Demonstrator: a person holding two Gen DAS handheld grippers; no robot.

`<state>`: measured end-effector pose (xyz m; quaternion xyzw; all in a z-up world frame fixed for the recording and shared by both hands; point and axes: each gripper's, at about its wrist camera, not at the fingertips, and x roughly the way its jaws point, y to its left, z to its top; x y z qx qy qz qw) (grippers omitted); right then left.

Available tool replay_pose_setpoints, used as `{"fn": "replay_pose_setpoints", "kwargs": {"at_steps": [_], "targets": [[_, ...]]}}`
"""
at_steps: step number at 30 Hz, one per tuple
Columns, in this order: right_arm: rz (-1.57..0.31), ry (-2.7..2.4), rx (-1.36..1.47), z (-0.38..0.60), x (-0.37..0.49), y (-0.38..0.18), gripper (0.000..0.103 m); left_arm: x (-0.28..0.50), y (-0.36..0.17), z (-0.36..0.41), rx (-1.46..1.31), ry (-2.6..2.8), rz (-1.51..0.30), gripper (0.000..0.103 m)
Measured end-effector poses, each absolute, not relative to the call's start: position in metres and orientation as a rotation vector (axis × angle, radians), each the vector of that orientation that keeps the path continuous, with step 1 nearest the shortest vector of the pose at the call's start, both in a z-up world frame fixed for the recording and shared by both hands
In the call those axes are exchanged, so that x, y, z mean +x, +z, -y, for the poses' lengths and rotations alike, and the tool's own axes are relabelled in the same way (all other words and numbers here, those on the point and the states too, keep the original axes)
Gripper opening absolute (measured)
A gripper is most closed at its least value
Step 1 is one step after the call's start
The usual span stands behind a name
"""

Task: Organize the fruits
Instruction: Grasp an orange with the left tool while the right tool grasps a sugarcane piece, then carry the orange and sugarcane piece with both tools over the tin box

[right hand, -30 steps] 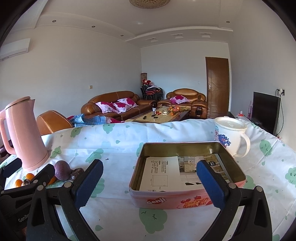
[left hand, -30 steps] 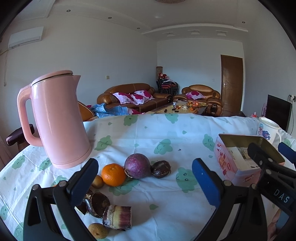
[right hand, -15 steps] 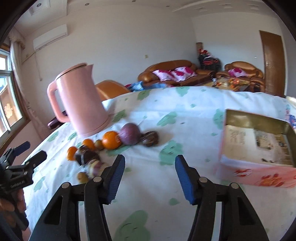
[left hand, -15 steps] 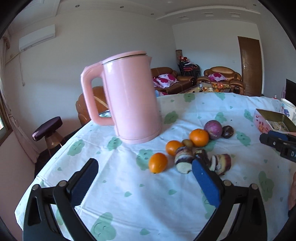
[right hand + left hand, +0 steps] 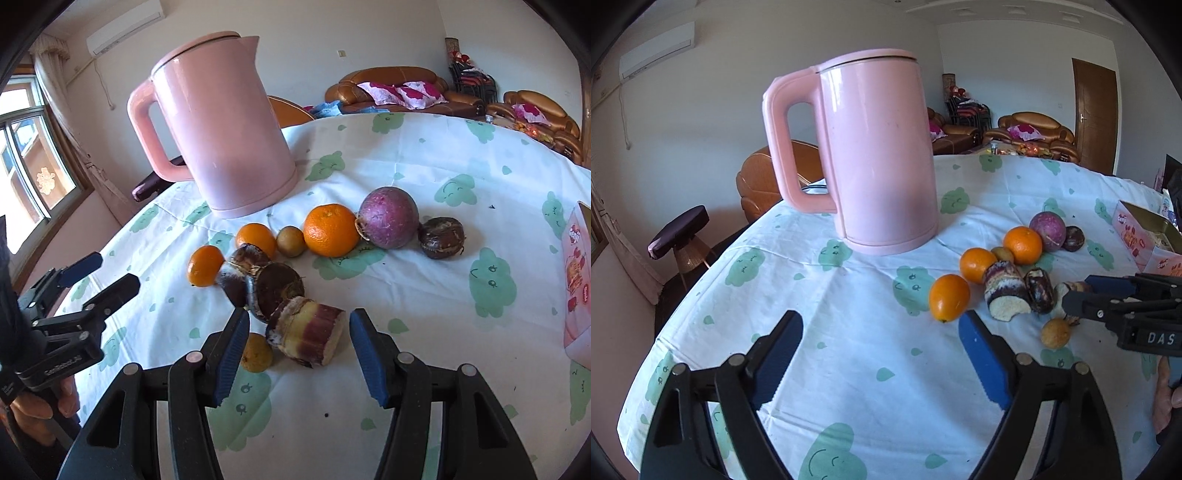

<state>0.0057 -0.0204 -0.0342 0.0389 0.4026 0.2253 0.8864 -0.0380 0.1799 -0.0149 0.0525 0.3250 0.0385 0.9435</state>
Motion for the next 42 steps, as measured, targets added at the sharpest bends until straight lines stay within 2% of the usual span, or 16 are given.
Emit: {"fn": "replay_pose_setpoints", "kwargs": {"at_steps": [4,6,12,17,22,25,26,28,34,42], "targets": [[-0.870,0.461,0.101,0.016,0.015,-0.043,0.058,-0.022,-0.015,-0.175,0.105,0.063,-0.688,0.088],[-0.874,0.454,0.093,0.014,0.019,-0.044,0.049,-0.014,-0.016,-0.172,0.114,0.057,-0.697,0.088],[-0.850,0.406,-0.013,0.020,0.013,-0.041,0.049,0.006,-0.023,-0.163,0.130,0.009,-0.737,0.088],[-0.828,0.368,0.094,0.052,0.017,-0.039,0.049,0.026,-0.035,-0.155,0.160,0.030,-0.796,0.088],[-0.867,0.403,0.196,0.065,0.027,-0.046,0.049,0.043,-0.045,-0.155,0.126,0.025,-0.839,0.079],[-0.876,0.422,0.226,0.068,0.029,-0.048,0.049,0.053,-0.058,-0.156,0.099,0.020,-0.892,0.065],[-0.876,0.423,0.224,0.067,0.029,-0.048,0.049,0.051,-0.056,-0.157,0.081,0.013,-0.885,0.053],[-0.876,0.430,0.217,0.065,0.029,-0.048,0.049,0.051,-0.057,-0.160,0.043,-0.031,-0.892,0.040],[-0.827,0.436,0.228,0.069,0.022,-0.043,0.049,0.041,-0.052,-0.155,0.056,-0.001,-0.849,0.037],[-0.566,0.444,0.118,0.072,-0.009,-0.004,0.049,-0.002,-0.015,-0.142,-0.031,-0.074,-0.618,0.037]]}}
